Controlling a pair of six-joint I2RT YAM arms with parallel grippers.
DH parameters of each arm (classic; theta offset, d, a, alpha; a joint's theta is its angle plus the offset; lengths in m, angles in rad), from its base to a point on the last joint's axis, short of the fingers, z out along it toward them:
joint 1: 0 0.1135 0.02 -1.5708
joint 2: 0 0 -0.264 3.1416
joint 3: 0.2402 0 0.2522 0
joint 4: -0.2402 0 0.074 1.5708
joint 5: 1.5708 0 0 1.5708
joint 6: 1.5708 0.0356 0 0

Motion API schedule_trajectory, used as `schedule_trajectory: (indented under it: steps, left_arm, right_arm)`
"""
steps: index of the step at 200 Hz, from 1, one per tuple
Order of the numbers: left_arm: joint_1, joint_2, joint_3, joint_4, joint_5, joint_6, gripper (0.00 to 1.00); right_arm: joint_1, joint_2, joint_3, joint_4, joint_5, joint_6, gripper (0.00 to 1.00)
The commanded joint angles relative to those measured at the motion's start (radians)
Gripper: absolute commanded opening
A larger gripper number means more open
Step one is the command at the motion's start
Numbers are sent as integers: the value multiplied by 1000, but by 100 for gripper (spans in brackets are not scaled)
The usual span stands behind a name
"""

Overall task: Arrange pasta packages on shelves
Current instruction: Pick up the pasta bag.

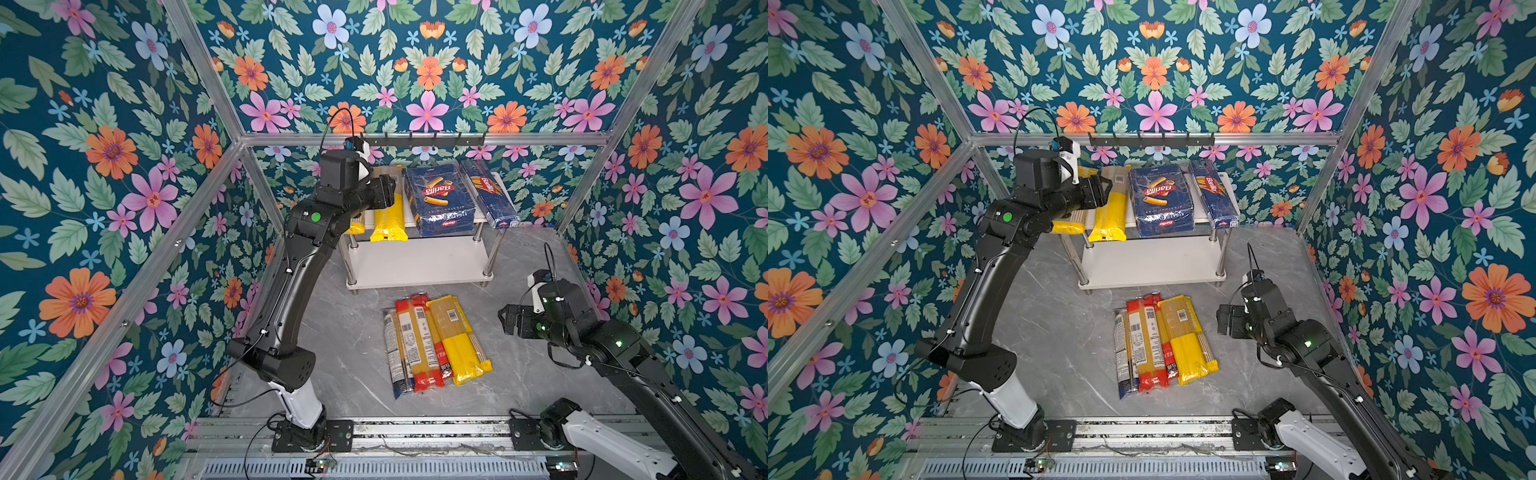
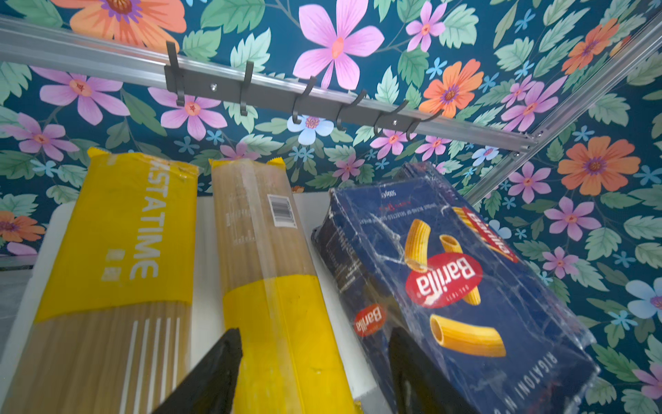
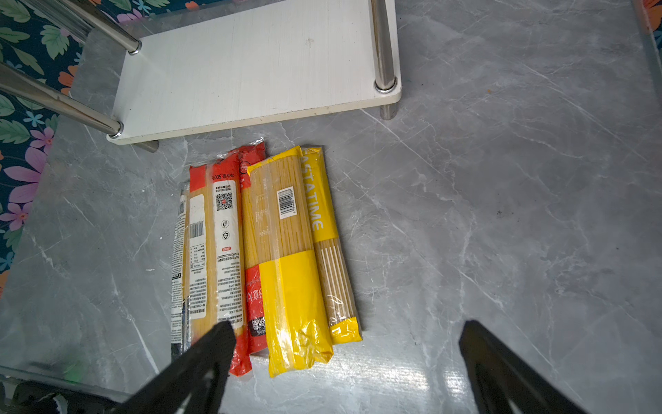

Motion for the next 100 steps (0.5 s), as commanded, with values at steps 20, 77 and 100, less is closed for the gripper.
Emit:
schedule_trajectory:
  steps: [20,77,100]
  left_arm:
    - [-26,-157,-211,85,-71,-2,79]
    - [-54,-415,-522,130,-170,-33,84]
    - [-57,-487,-602,120,-176,-49,84]
  right_arm:
    - [0,4,-11,15,-9,-10,99]
    - [0,23,-12,21,-13,-4,99]
    - [0,21,-14,21,-19,5,99]
